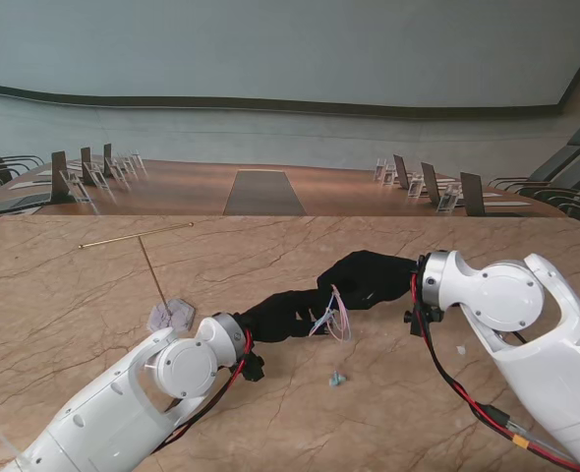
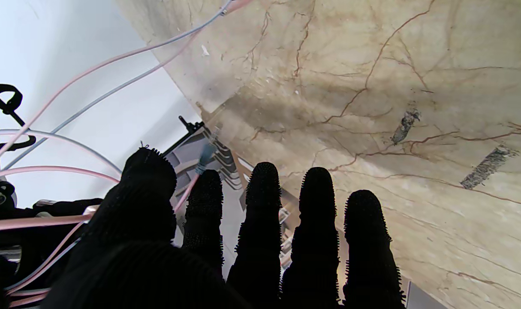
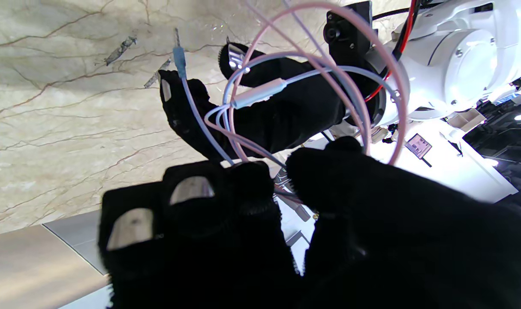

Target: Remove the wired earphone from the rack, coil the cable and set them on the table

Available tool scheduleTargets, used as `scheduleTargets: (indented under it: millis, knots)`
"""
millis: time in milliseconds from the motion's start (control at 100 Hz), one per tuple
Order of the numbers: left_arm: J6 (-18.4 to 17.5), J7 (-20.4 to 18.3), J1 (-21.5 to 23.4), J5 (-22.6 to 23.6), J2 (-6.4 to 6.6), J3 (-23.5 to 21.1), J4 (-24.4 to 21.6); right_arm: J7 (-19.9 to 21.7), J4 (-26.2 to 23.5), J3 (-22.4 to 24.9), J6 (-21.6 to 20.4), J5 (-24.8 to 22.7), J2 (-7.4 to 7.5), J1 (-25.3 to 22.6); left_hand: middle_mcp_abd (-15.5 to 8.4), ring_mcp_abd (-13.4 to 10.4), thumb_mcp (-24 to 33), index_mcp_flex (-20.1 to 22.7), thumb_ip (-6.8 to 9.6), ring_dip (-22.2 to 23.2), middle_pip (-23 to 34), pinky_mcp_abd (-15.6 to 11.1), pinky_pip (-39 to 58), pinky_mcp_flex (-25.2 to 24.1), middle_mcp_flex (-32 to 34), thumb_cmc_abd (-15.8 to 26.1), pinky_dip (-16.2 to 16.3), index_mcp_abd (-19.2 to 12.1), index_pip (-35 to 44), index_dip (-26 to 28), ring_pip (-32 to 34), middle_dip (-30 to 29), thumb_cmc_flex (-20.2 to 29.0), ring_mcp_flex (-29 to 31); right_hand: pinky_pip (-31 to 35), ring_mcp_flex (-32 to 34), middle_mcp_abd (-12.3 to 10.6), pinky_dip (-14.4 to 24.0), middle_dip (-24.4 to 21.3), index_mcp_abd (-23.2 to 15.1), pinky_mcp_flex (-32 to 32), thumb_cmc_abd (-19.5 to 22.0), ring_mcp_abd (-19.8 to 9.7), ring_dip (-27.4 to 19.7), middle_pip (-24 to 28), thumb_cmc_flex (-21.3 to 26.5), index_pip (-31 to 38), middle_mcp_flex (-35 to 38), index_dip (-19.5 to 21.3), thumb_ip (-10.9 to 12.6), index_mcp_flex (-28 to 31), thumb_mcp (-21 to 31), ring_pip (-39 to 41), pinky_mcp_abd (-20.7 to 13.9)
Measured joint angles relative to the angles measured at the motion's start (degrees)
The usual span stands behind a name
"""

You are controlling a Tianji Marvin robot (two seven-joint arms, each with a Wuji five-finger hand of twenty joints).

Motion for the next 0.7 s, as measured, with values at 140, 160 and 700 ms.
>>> scheduleTargets:
  millis: [140,160,700]
  knots:
    - [-0.2,-1.5,-1.0,-0.5,0.1,0.9,0.1,0.0,0.1,-0.2,0.5,0.0,-0.02,0.0,0.0,0.0,2.0,0.0,0.0,-0.6,-0.8,0.0,-0.7,-0.4,-0.1,0.0,0.0,0.7,-6.1,-2.8,-0.9,-1.4,-3.0,0.0,0.0,0.0,0.0,0.0,0.0,0.0,0.0,0.0,0.0,0.0,0.0,0.0,0.0,0.0,0.0,0.0,0.0,0.0,0.0,0.0]
    - [-0.2,-1.6,-1.2,-0.5,0.12,1.0,0.1,0.0,0.1,-0.2,0.6,0.0,-0.02,0.0,0.0,0.0,2.3,0.0,0.0,-0.6,-0.8,0.0,-0.7,-0.4,-0.1,0.0,0.0,0.7,-6.3,-3.1,-0.9,-1.4,-3.0,0.0,0.0,0.0,0.0,0.0,0.0,0.0,0.0,0.0,0.0,0.0,0.0,0.0,0.0,0.0,0.0,0.0,0.0,0.0,0.0,0.0]
    - [-0.1,2.2,-2.2,-1.6,-1.13,2.1,1.5,0.2,0.6,-1.8,1.4,1.3,-0.26,1.4,0.0,0.0,-8.7,3.8,0.25,-0.7,-0.8,0.0,-0.7,0.8,4.7,5.3,0.0,-3.0,3.3,2.9,1.2,10.9,18.6,2.2,0.0,0.0,0.0,-0.1,0.0,0.0,0.0,0.0,0.0,0.0,0.0,0.0,0.0,0.0,-0.1,0.0,0.0,0.0,0.0,0.0]
